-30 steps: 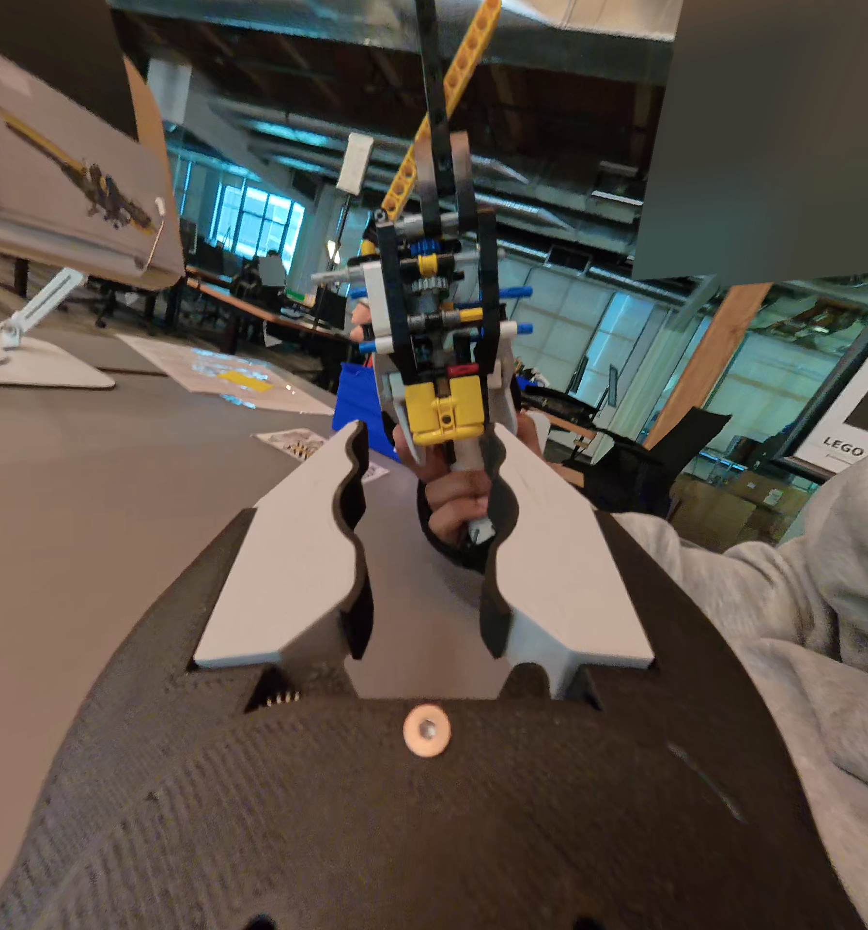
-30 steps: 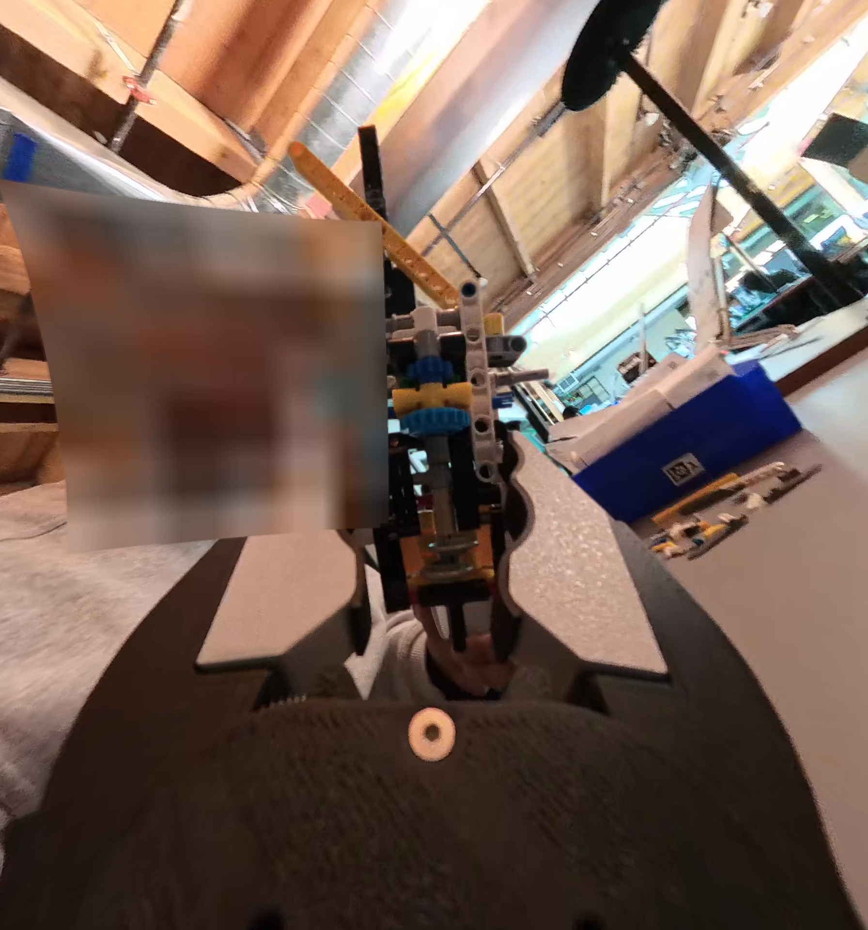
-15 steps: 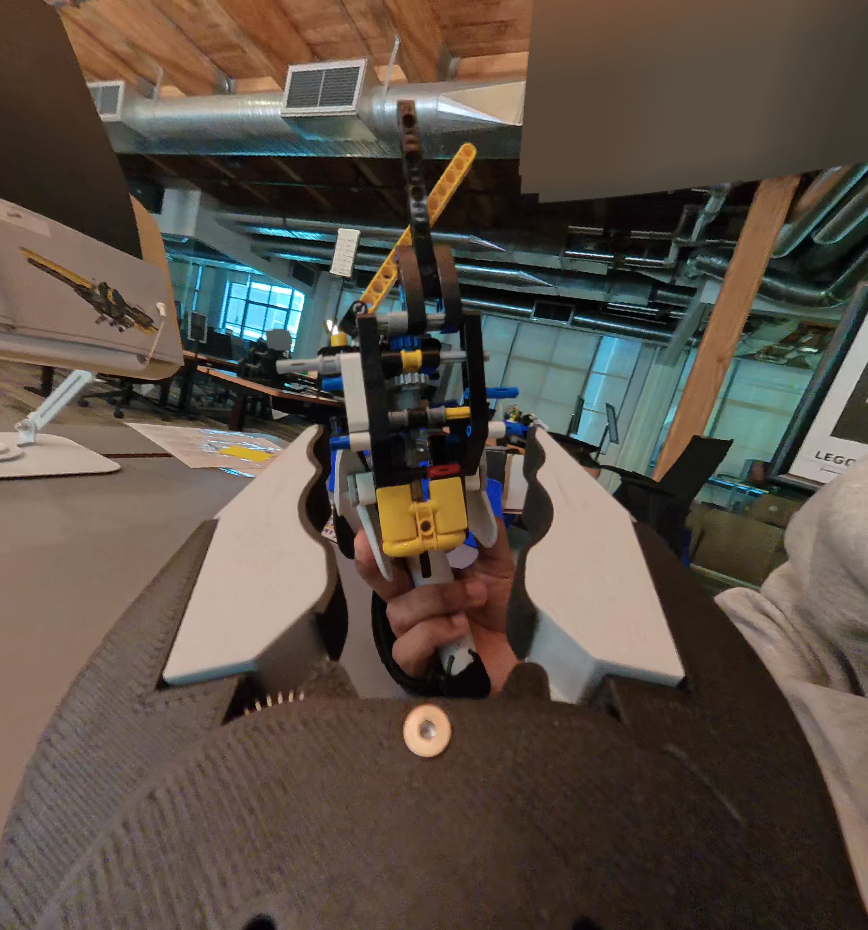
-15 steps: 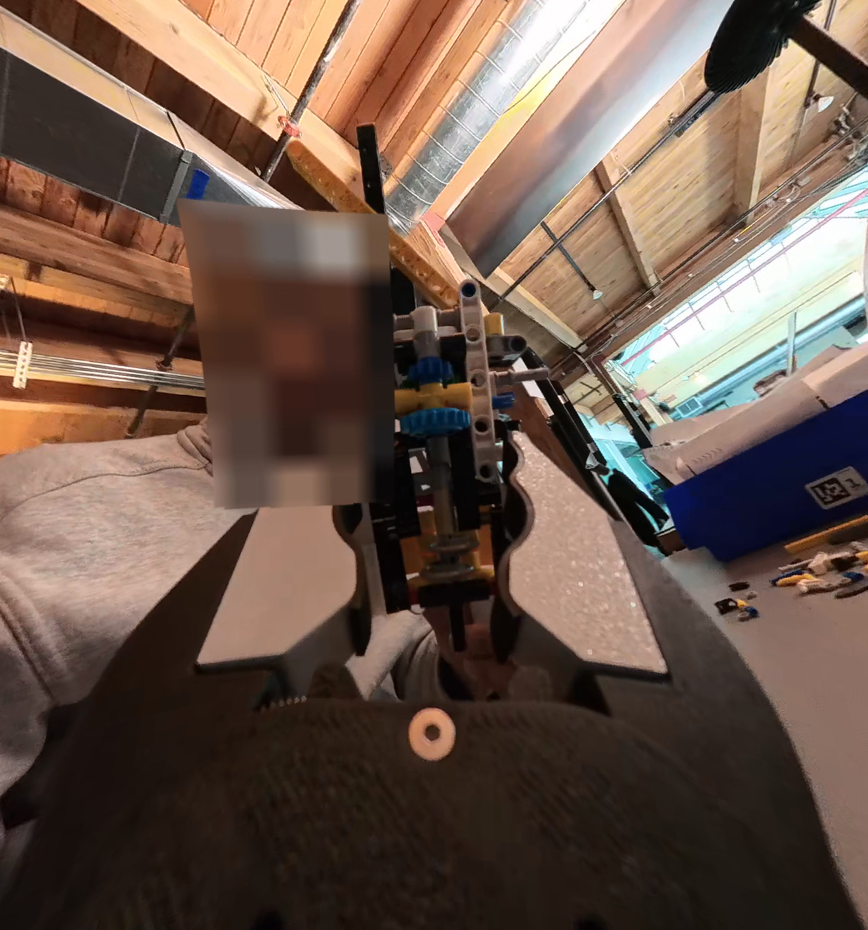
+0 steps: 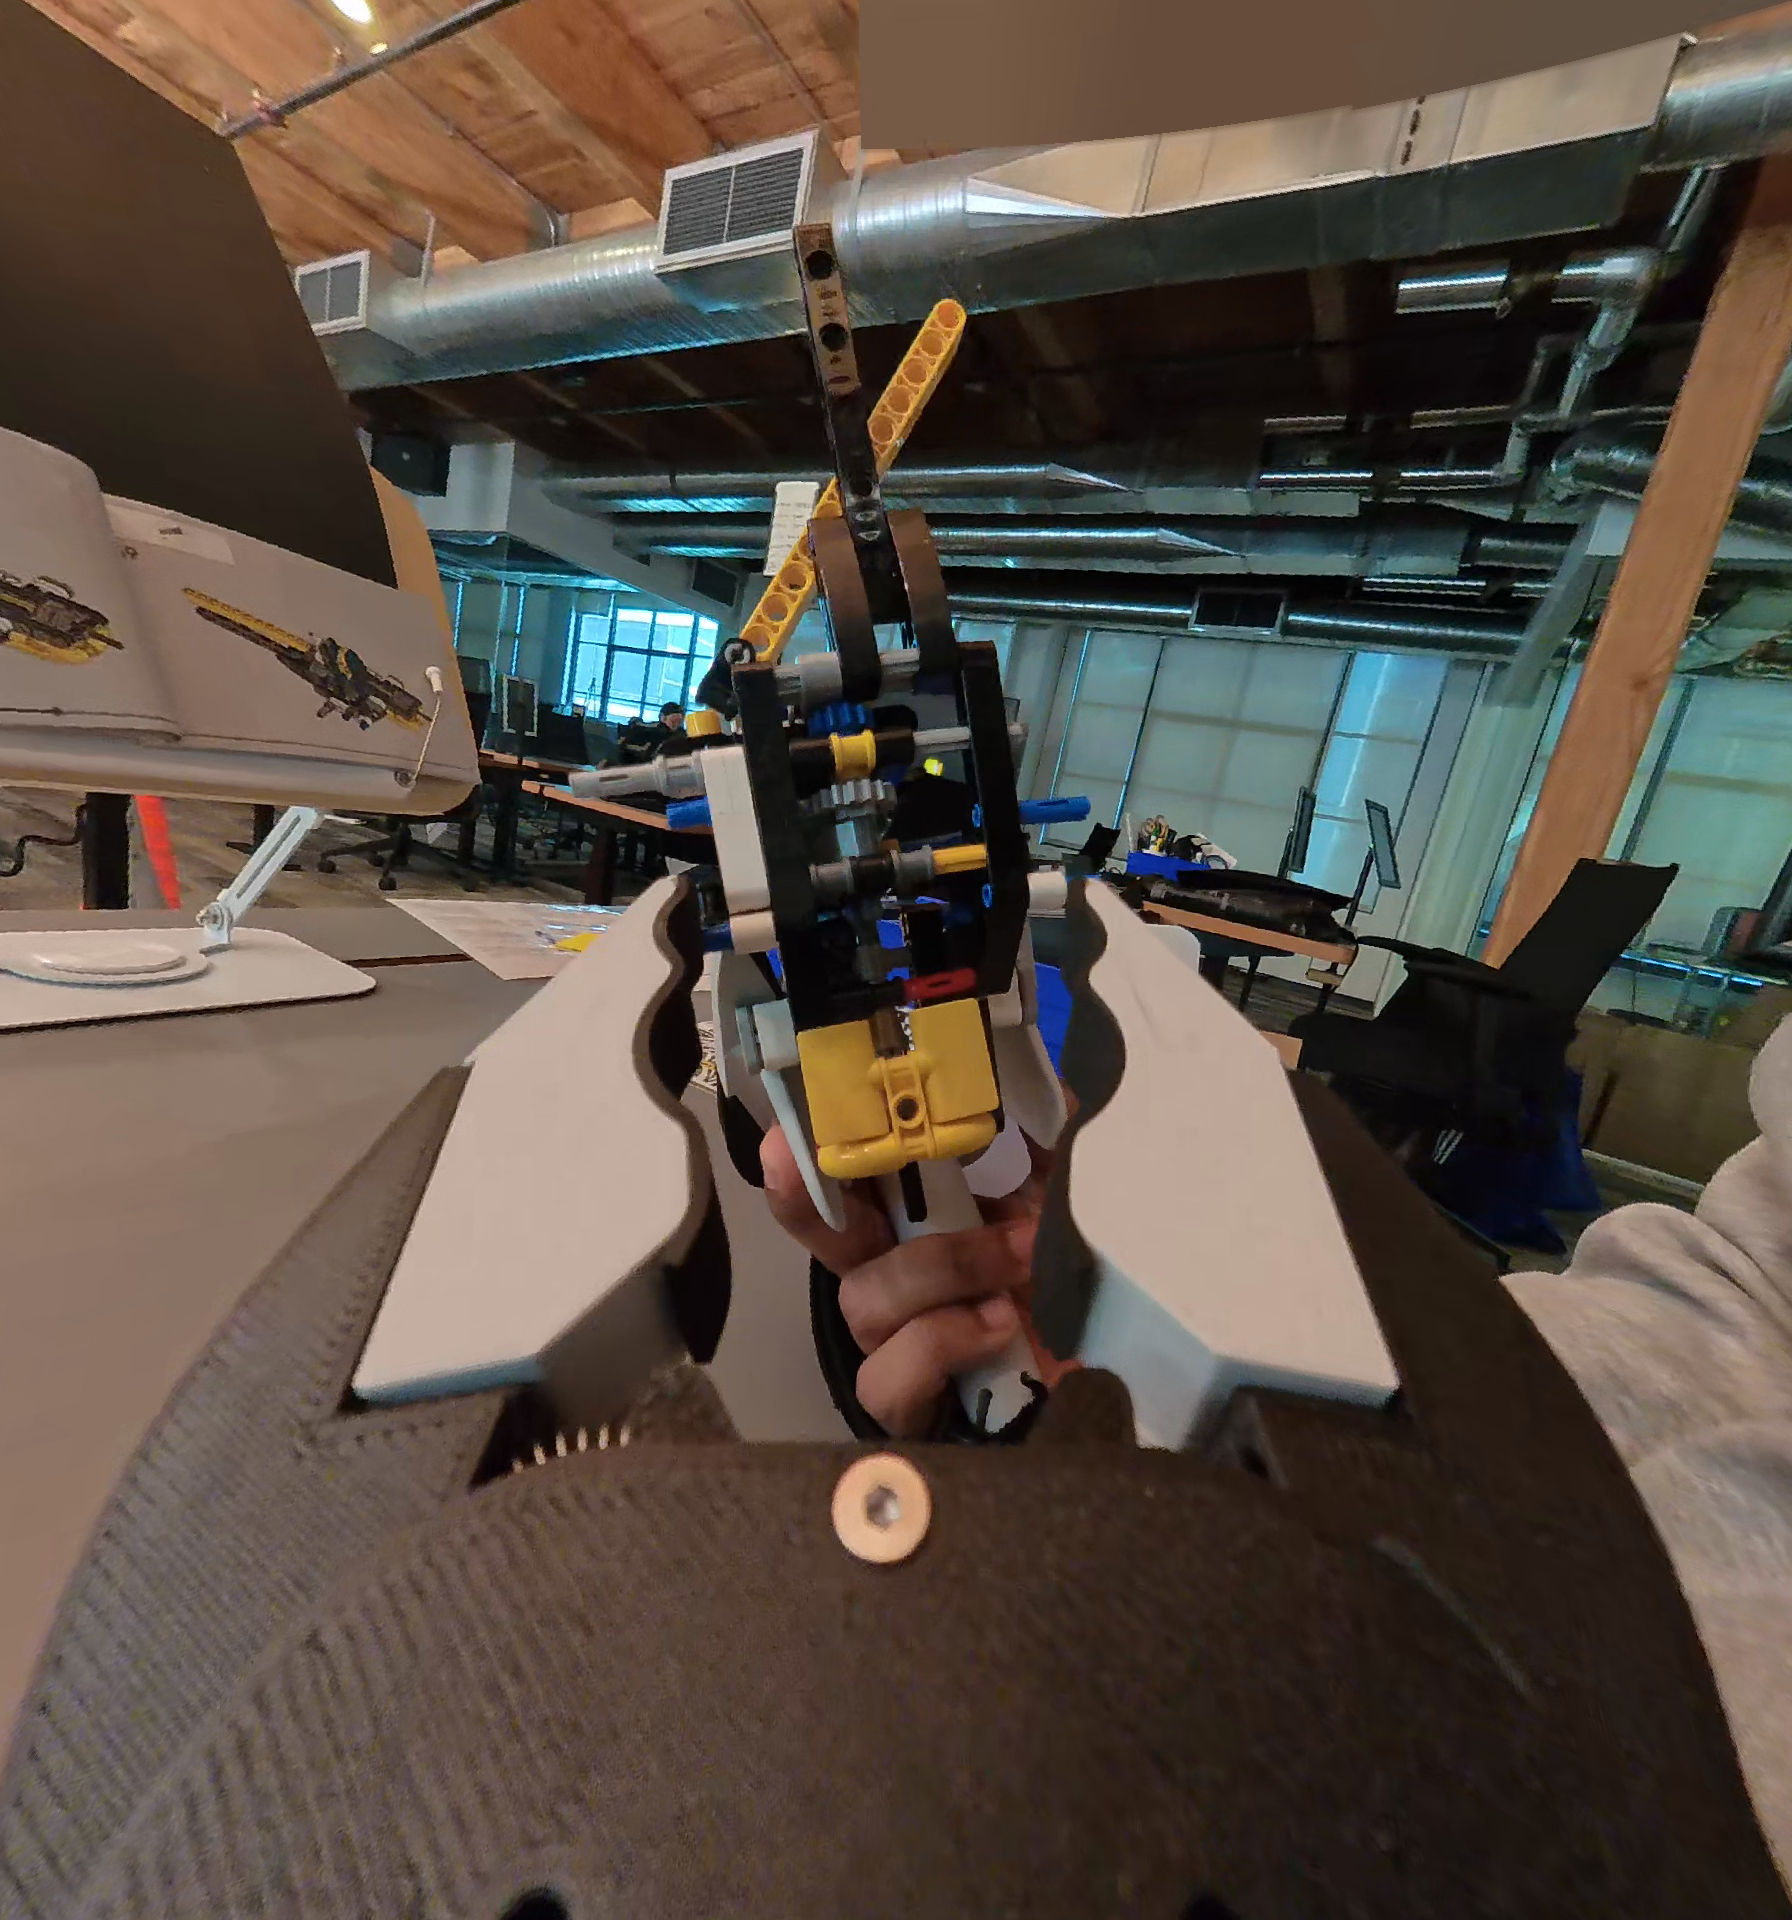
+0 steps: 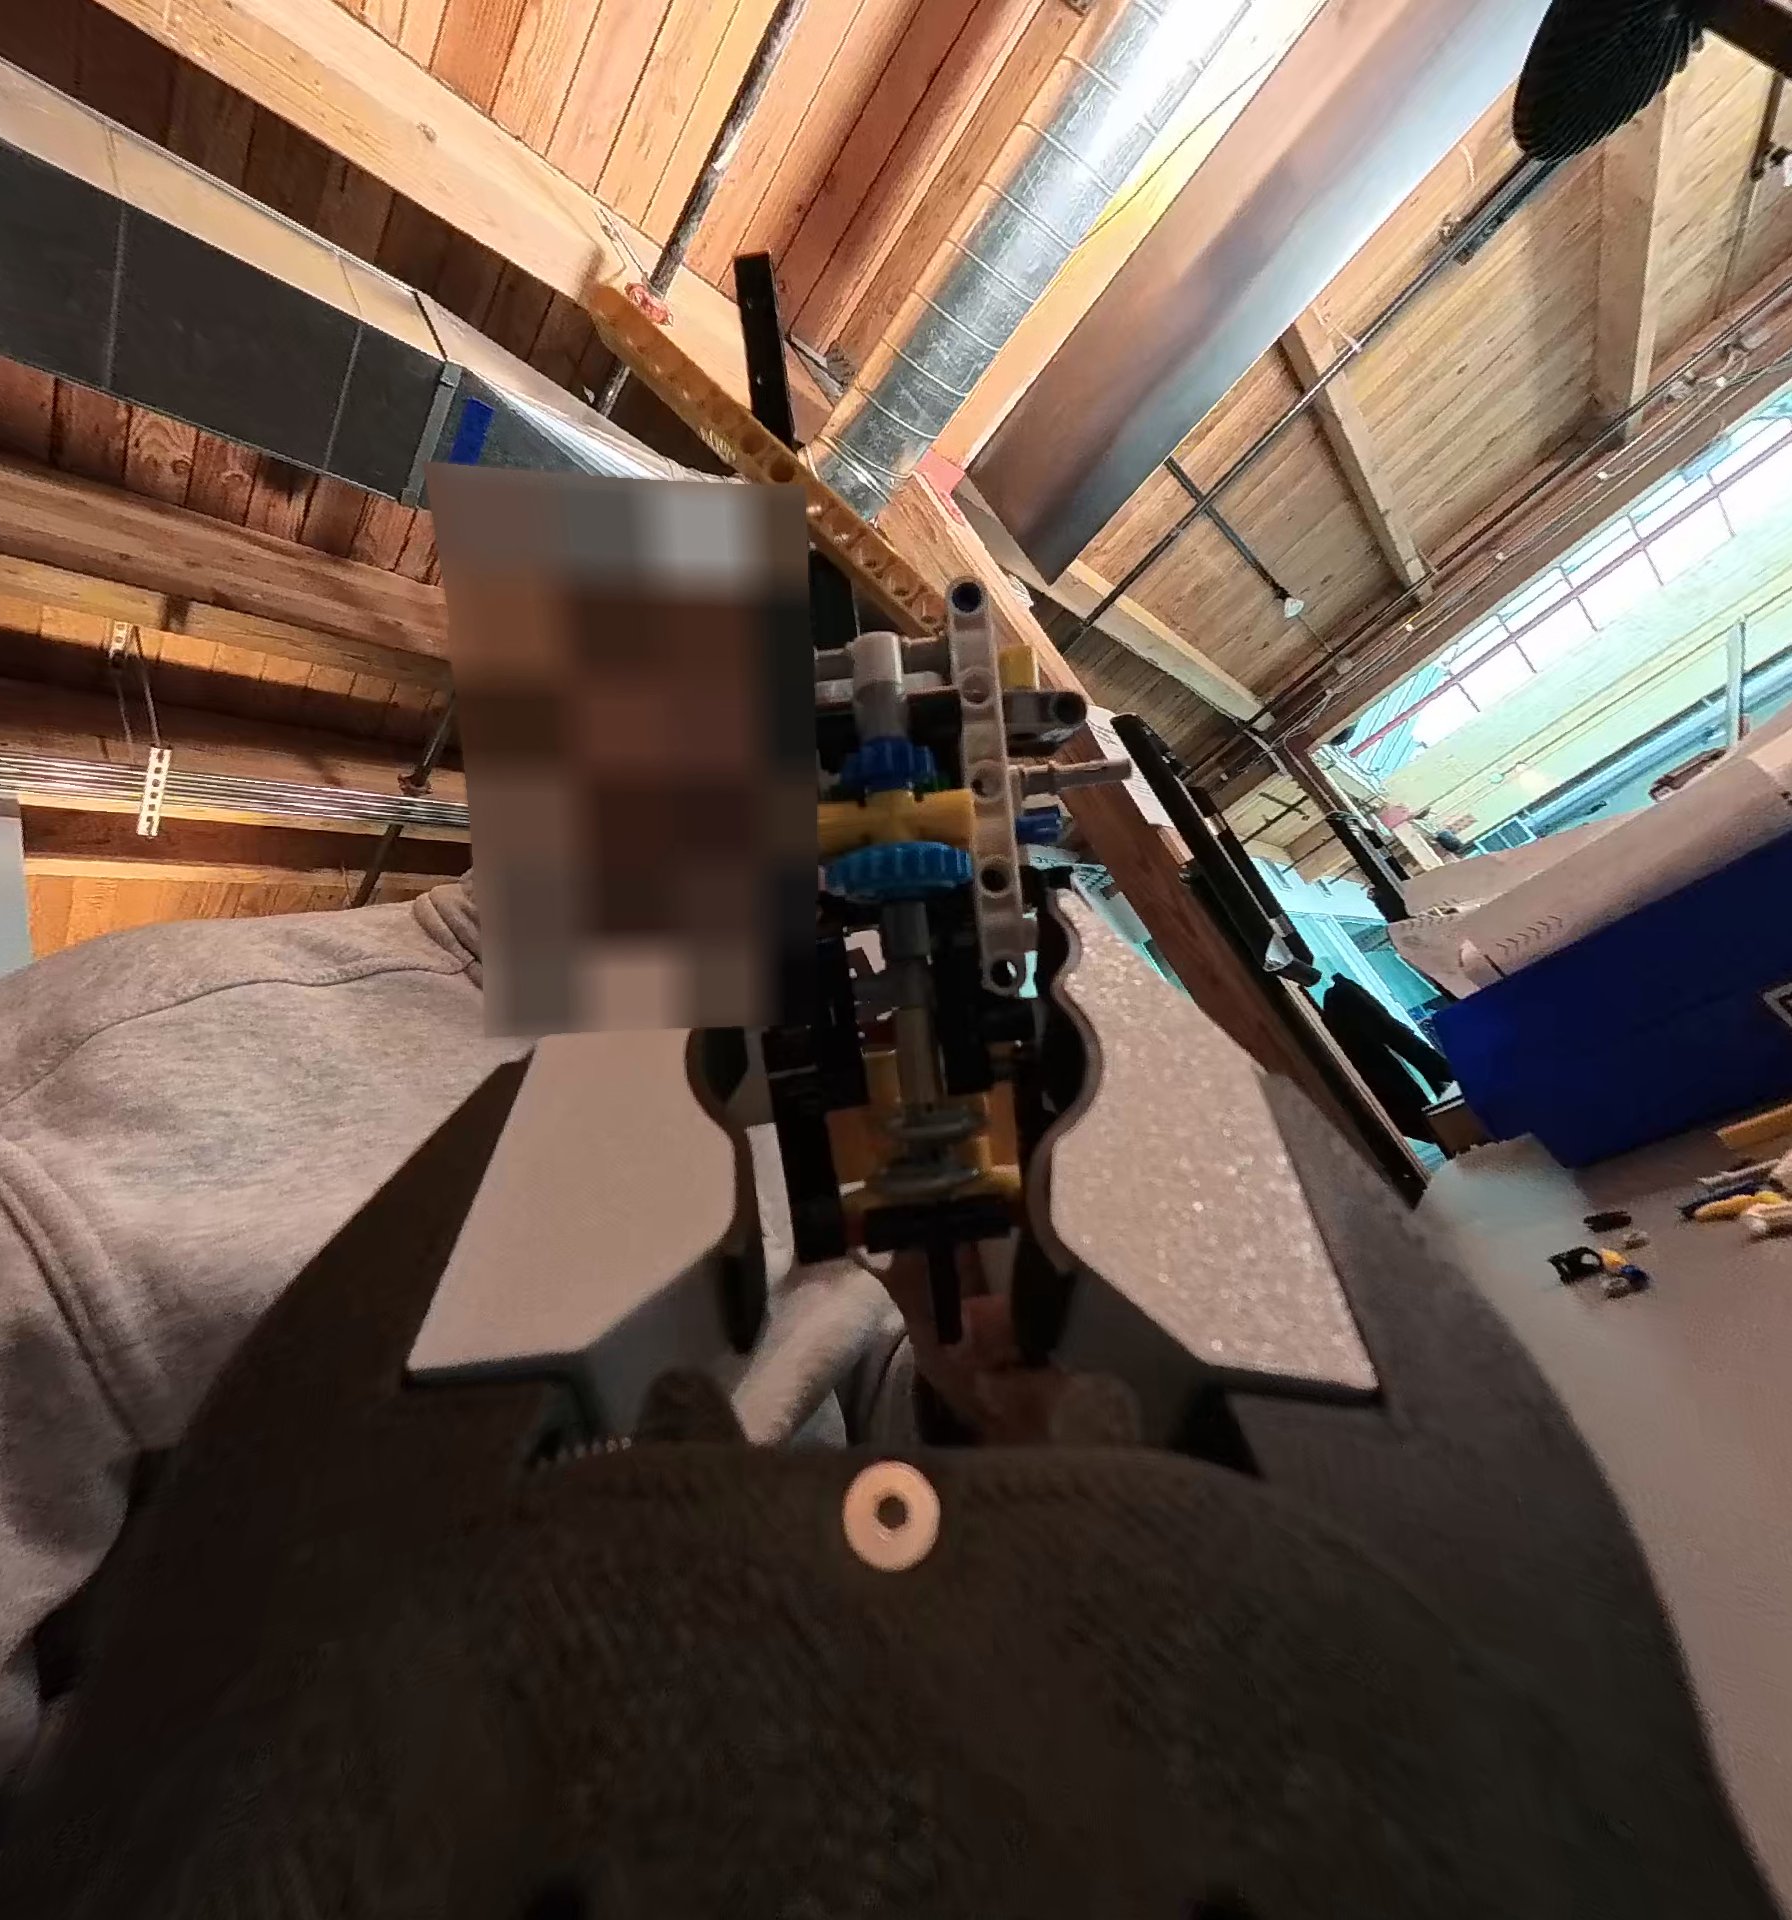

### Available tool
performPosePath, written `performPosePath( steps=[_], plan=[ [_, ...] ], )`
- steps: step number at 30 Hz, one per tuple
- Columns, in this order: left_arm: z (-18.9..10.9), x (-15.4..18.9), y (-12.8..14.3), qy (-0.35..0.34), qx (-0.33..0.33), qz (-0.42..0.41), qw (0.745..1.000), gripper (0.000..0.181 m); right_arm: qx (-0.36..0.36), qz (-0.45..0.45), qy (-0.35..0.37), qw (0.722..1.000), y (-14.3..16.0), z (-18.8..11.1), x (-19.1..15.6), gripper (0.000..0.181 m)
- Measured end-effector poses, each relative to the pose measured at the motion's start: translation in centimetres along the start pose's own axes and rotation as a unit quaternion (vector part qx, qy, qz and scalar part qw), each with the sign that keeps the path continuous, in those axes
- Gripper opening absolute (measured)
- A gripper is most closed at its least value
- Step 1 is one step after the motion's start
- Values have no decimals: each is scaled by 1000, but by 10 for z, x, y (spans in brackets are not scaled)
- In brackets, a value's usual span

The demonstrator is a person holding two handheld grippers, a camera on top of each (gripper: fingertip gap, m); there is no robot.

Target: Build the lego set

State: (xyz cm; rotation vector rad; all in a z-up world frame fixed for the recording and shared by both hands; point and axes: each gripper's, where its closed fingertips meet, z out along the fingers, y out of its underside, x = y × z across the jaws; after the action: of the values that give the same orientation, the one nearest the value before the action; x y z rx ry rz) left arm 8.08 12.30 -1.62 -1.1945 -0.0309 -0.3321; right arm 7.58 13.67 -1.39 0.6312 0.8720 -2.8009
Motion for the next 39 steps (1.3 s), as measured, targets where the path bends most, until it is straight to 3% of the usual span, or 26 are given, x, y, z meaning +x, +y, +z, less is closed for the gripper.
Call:
performPosePath(
  steps=[7,39],
  plan=[
    [-2,-2,-3,-8,8,-22,1000,61,-8,-4,10,1000,3,1,3,52],
    [-2,-11,0,-27,-21,-24,999,59,-25,-16,33,999,8,2,10,51]
  ],
)
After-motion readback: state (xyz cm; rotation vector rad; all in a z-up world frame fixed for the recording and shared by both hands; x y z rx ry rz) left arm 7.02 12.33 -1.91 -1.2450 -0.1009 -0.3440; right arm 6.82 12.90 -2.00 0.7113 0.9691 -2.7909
